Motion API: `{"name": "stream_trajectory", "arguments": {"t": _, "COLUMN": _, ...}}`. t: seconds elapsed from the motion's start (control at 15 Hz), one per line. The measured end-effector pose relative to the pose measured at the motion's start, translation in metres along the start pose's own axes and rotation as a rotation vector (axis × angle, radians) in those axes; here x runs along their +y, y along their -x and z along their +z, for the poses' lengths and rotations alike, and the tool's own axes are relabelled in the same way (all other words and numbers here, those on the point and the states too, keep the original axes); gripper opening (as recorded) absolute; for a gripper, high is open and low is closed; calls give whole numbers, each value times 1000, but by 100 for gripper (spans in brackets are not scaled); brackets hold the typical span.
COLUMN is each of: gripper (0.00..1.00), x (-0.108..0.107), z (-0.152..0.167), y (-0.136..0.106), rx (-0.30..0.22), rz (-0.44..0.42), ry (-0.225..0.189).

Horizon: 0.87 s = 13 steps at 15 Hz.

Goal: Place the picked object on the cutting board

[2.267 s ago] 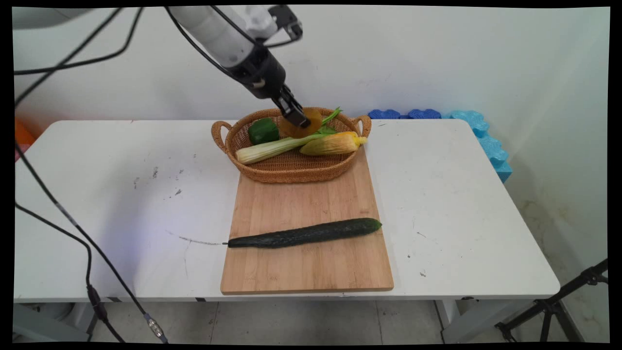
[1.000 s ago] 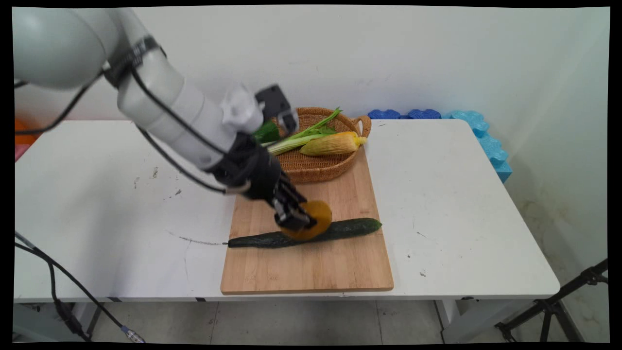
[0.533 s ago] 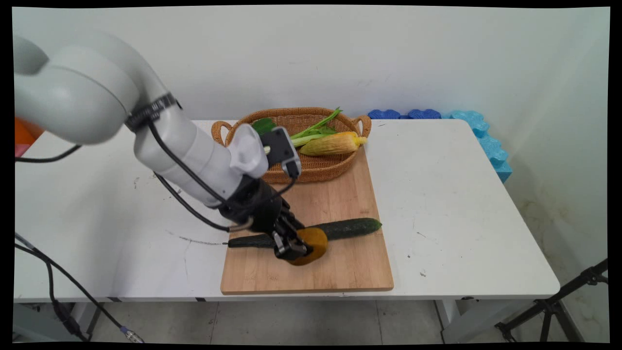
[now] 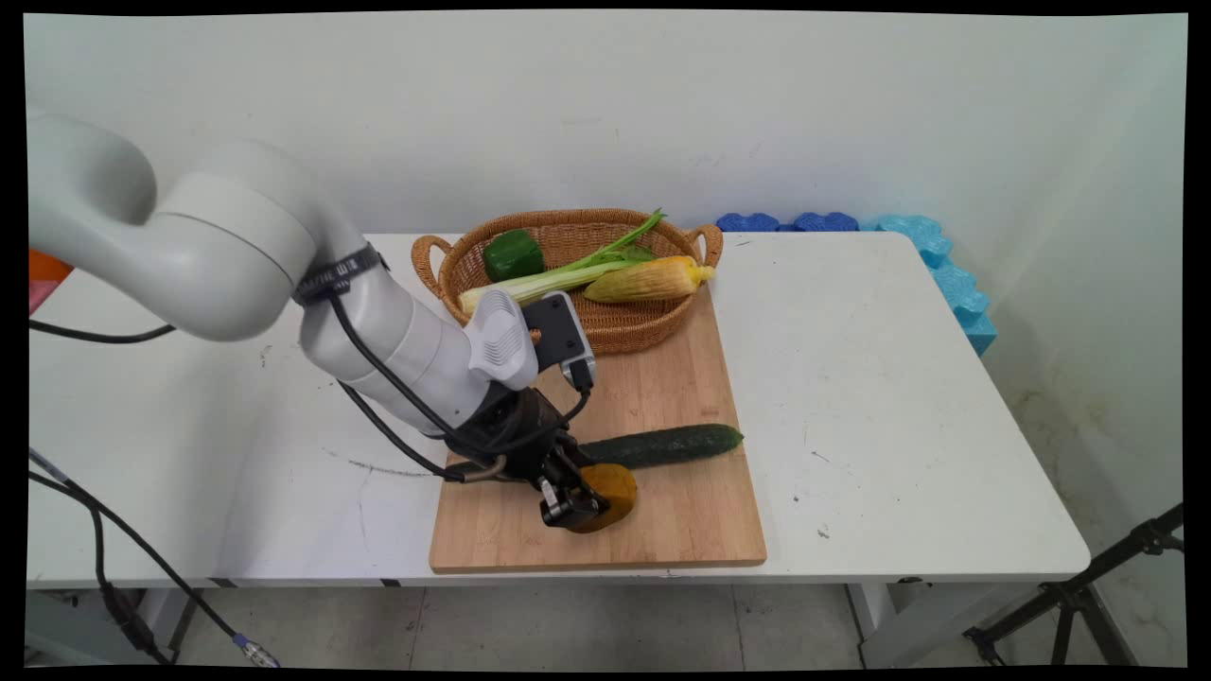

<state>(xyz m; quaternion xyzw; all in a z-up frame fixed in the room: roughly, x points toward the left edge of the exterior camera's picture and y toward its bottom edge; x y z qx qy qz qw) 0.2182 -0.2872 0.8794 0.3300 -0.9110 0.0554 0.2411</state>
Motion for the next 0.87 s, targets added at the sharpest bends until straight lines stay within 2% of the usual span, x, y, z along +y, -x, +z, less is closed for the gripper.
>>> {"name": "stream_trajectory", "arguments": {"t": 0.6, "gripper": 0, "x": -5, "z": 22, "y": 3, "rx": -1, "rz": 11, "ry": -16}}
{"name": "stream_trajectory", "arguments": {"t": 0.67, "gripper": 100, "x": -5, "z": 23, "y": 3, "rx": 0, "rz": 12, "ry": -17}}
{"name": "stream_trajectory", "arguments": {"t": 0.87, "gripper": 100, "x": -5, "z": 25, "y": 3, "rx": 6, "rz": 18, "ry": -16}}
